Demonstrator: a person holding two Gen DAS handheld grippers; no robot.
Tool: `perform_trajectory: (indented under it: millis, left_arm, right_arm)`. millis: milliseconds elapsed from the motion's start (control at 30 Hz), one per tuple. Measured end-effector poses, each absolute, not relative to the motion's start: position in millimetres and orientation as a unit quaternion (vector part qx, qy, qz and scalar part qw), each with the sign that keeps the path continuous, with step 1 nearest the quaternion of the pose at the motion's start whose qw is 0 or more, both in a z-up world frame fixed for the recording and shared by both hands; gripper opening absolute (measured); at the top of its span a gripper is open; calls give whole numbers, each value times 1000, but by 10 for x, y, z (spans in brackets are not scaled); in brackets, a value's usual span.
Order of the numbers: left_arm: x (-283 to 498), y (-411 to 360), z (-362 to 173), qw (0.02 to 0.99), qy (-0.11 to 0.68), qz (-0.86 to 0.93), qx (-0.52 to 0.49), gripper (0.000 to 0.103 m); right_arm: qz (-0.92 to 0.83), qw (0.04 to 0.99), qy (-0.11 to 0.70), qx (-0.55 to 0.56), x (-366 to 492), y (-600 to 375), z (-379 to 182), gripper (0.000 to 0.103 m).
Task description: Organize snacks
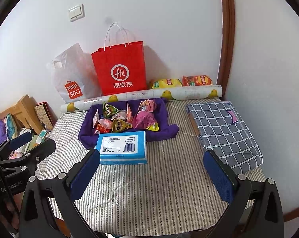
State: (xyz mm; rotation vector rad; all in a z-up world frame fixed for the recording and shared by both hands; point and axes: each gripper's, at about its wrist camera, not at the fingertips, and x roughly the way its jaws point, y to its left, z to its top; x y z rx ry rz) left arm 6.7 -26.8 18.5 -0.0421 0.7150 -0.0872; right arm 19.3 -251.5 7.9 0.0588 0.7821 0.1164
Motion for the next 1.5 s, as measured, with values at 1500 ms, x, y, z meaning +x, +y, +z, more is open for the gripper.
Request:
perform_trajectory:
  millis: [1500]
  left_arm:
    - [45,-327,195,936,349,-44,-21,97]
  right_arm:
    - [61,925,374,28,127,-2529,119,102]
